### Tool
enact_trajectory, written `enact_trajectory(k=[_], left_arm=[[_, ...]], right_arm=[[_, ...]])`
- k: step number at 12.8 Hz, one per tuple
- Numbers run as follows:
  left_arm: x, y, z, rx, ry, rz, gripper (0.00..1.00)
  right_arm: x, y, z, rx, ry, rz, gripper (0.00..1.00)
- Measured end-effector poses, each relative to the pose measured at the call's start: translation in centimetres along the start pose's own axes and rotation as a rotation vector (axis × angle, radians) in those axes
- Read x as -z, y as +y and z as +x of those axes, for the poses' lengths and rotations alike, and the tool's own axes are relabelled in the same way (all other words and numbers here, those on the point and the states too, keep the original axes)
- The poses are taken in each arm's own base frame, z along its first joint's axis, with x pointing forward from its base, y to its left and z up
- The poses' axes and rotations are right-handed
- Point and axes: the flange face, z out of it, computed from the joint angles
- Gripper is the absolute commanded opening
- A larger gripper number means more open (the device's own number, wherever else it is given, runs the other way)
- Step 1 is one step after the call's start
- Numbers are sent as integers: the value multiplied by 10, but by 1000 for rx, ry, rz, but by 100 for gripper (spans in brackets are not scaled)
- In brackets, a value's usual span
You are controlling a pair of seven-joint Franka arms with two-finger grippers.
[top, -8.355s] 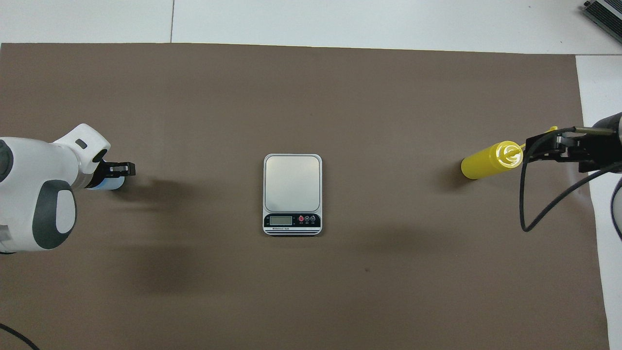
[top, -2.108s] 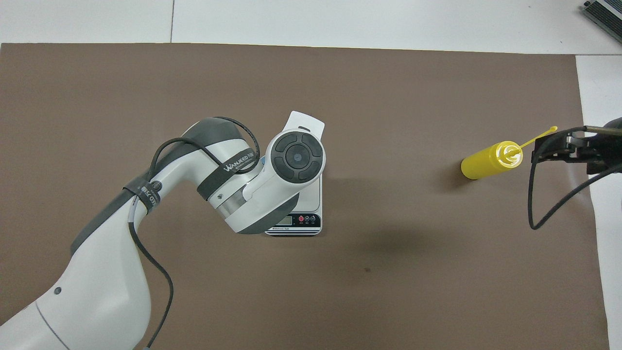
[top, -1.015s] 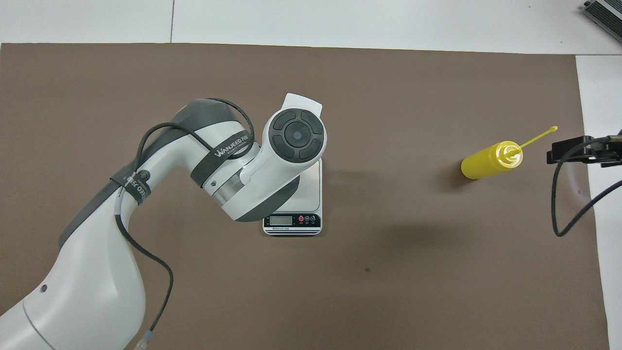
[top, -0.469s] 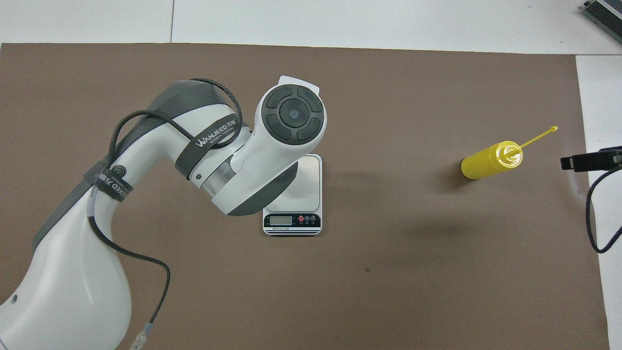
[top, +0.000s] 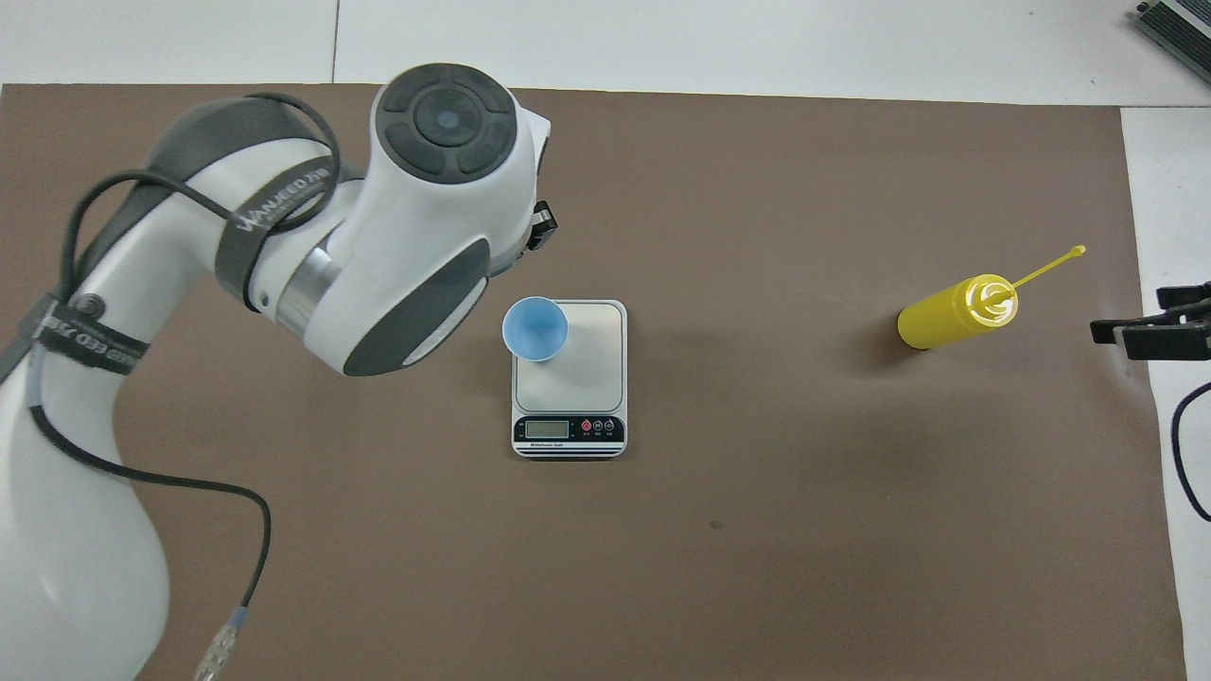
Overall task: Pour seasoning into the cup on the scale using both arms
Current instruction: 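Withdraw the left gripper while the right gripper reaches the yellow bottle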
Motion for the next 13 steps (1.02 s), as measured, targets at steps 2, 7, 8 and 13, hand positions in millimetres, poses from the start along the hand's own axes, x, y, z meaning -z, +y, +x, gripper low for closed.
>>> enact_trajectory(k=[2, 7, 8, 13], left_arm=[[8, -36, 23, -44, -43, -18, 61], [53, -199, 82, -143, -75, -114, 66], [59, -222, 85, -176, -69, -112, 67], [35, -286, 88, -327, -114, -88, 69]], right_arm=[[-17, 21, -31, 64, 74, 52, 100], [-69, 44, -59, 210, 246, 112, 100], [-80, 45, -64, 231, 274, 122, 100], [-117, 47, -75, 292, 366, 157, 100]])
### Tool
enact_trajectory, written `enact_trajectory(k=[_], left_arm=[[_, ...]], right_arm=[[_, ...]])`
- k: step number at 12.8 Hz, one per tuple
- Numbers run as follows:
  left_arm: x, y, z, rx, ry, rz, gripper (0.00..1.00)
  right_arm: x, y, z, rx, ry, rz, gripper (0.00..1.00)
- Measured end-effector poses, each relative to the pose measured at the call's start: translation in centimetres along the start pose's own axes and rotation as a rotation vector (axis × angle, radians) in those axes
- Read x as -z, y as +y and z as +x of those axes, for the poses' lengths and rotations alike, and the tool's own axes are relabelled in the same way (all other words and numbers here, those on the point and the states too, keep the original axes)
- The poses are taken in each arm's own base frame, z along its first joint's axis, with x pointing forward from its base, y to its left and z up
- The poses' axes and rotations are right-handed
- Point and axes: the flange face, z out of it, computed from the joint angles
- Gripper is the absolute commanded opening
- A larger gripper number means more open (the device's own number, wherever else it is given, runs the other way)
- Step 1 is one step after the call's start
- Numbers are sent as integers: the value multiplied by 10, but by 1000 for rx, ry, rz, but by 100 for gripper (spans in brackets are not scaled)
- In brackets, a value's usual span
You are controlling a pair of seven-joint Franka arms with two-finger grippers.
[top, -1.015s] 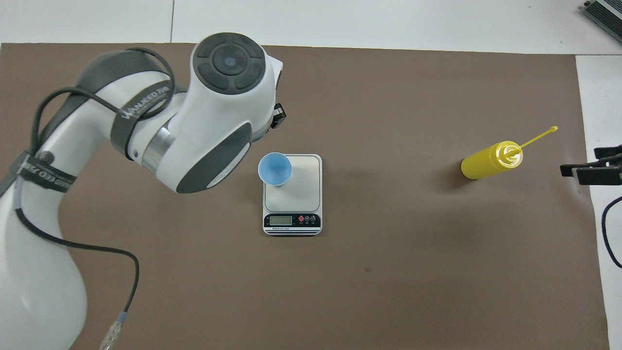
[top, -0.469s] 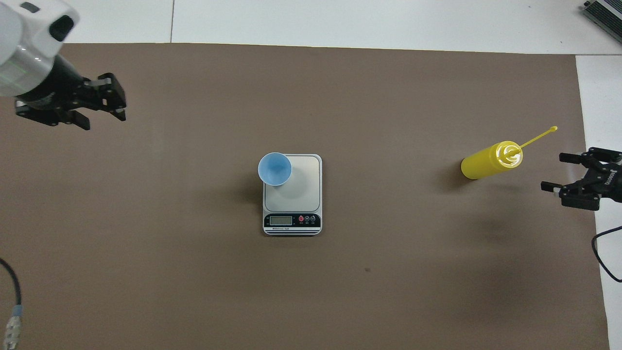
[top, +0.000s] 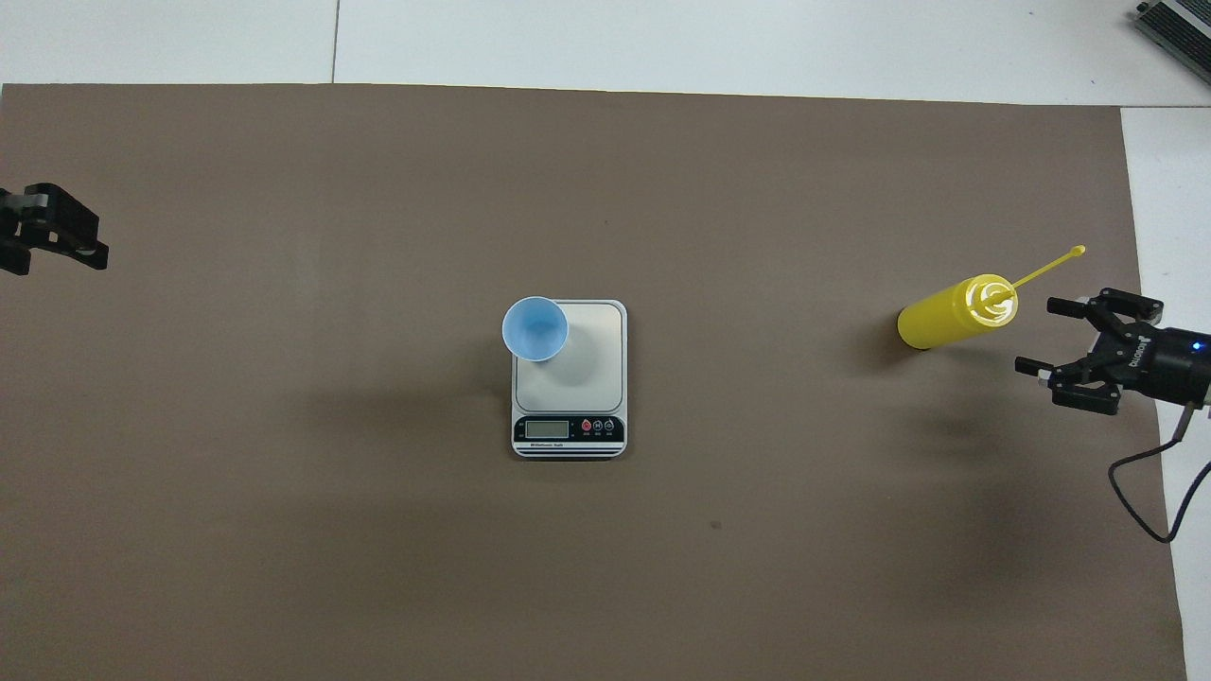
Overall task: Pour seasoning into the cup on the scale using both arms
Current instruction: 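Withdraw the left gripper while the right gripper reaches the yellow bottle, then close the right gripper around the yellow bottle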
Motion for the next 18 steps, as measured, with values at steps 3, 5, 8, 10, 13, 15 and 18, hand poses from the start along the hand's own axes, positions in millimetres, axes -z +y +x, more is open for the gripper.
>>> enact_trajectory(k=[3, 5, 8, 10, 13, 15, 18], left_arm=[[-32, -2, -12, -10, -20, -2, 70], [-48, -1, -21, -13, -22, -2, 70], [-62, -1, -34, -14, -33, -3, 71], [-65, 0, -39, -17, -35, -4, 71], [-64, 8, -40, -30, -18, -2, 74], [-63, 22, -40, -54, -10, 0, 74], [-62, 26, -40, -53, -6, 1, 75]], right_arm=[[-31, 6, -29, -15, 65, 25, 100], [-48, 9, -44, -20, 96, 35, 100], [-65, 8, -40, -19, 126, 45, 100], [-80, 3, -26, -9, 134, 51, 100], [-87, 1, -20, -9, 137, 39, 100], [-87, 2, -19, -18, 149, 32, 100], [-88, 3, -18, -26, 153, 14, 100]])
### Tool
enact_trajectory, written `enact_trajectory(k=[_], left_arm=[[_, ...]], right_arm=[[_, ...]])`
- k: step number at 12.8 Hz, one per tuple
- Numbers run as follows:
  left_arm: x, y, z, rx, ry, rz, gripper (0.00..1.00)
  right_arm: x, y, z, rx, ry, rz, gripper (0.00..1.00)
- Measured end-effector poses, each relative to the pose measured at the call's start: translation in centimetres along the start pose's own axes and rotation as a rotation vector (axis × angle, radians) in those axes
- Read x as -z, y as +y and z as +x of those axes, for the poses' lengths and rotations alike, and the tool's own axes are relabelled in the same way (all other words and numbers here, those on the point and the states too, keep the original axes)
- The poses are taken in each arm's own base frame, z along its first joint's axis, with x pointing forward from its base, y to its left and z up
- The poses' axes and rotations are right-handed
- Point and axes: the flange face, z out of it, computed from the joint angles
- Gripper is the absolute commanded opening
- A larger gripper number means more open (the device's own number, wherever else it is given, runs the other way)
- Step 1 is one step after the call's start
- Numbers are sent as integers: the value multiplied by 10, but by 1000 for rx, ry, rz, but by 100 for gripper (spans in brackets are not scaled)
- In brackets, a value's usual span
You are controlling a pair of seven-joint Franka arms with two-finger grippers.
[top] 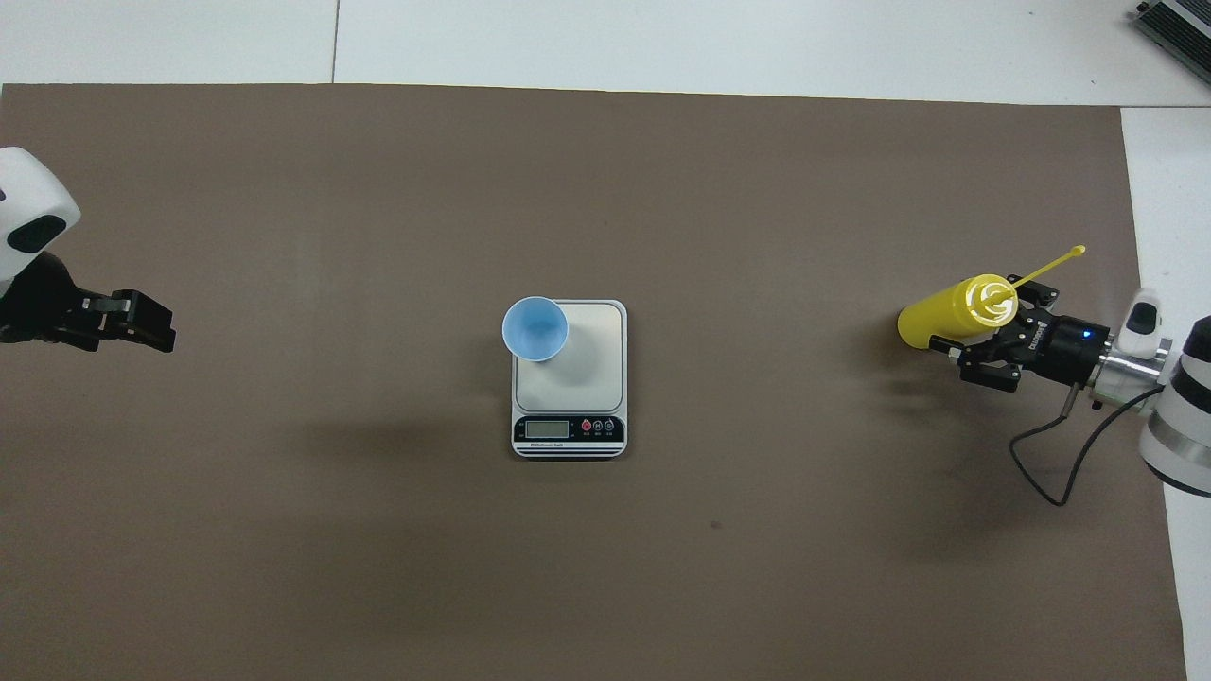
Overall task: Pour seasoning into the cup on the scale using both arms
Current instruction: 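Close the right gripper around the yellow bottle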
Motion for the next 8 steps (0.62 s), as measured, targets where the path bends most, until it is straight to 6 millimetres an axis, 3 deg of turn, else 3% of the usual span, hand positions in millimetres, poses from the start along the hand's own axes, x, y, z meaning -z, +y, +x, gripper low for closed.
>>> enact_trajectory(k=[1, 3, 7, 8], left_arm=[[0, 1, 0, 5, 3, 0, 76], [2, 6, 0, 9, 11, 1, 79], [3, 6, 0, 14, 17, 2, 88], [4, 6, 0, 18, 18, 2, 91]], right_arm=[[0, 0, 0, 0, 0, -1, 97], [0, 0, 0, -1, 0, -1, 64], [1, 1, 2, 3, 3, -5, 19], [1, 1, 3, 4, 3, -5, 15]])
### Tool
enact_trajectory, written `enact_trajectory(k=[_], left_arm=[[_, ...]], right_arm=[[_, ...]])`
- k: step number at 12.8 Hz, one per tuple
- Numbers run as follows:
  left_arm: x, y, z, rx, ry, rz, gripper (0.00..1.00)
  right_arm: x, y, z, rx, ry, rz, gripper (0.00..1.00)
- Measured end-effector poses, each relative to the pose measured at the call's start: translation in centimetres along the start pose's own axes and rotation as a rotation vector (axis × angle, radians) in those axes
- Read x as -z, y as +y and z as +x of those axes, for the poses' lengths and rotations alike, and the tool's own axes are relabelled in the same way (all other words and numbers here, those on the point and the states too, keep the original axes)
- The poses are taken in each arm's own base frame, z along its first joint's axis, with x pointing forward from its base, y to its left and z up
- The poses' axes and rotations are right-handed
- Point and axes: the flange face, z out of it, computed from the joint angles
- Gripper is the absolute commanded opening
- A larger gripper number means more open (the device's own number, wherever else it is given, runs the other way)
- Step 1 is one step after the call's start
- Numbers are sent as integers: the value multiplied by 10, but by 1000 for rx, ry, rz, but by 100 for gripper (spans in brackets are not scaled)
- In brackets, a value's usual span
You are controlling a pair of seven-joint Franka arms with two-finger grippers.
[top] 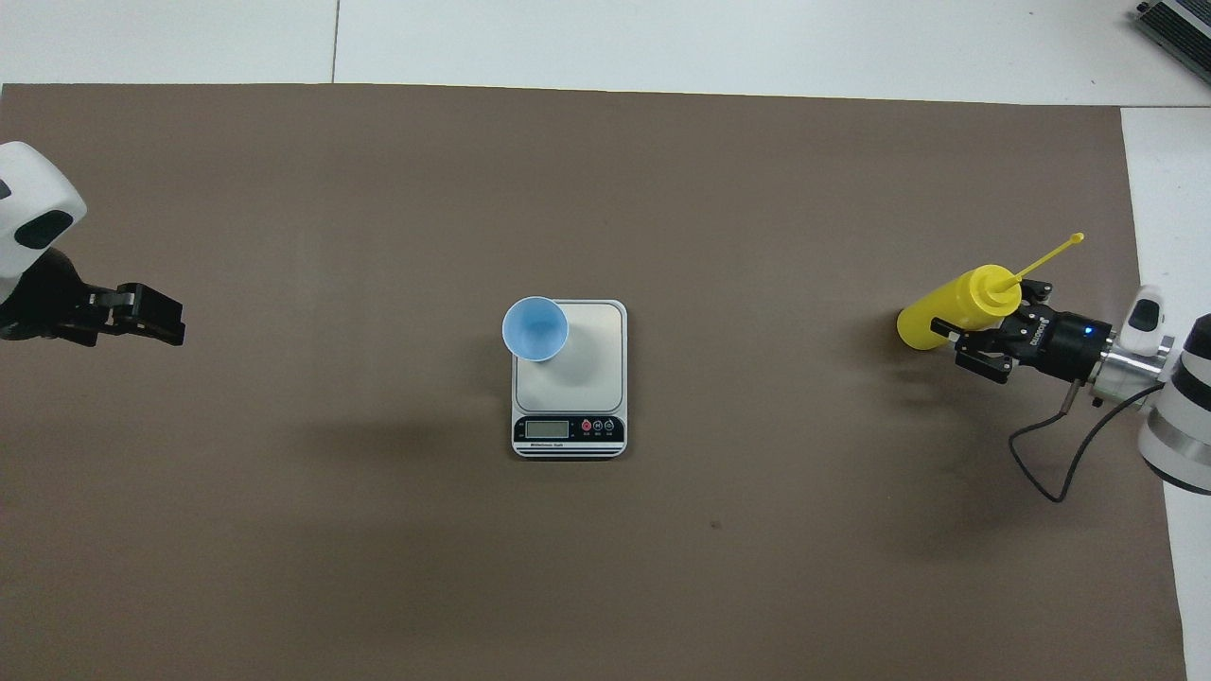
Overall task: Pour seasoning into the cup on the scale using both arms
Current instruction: 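Close the right gripper around the yellow bottle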
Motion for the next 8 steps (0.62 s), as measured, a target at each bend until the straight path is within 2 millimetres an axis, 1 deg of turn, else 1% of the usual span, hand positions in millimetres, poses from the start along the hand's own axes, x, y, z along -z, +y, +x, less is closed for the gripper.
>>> enact_trajectory(k=[2, 3, 4, 6, 8], left_arm=[[1, -1, 0, 9, 4, 0, 100], [1, -2, 0, 10, 6, 0, 100], [1, -2, 0, 12, 7, 0, 100], [2, -2, 0, 12, 10, 0, 100], [3, -3, 0, 14, 13, 4, 100]], right_arm=[[-1, 0, 2, 3, 0, 1, 15], [-3, 0, 6, 9, 1, 5, 15], [-9, -1, 14, 12, -2, 8, 15], [-21, -8, 42, 9, -21, -1, 16], [-34, -21, 80, 31, -76, -3, 16]])
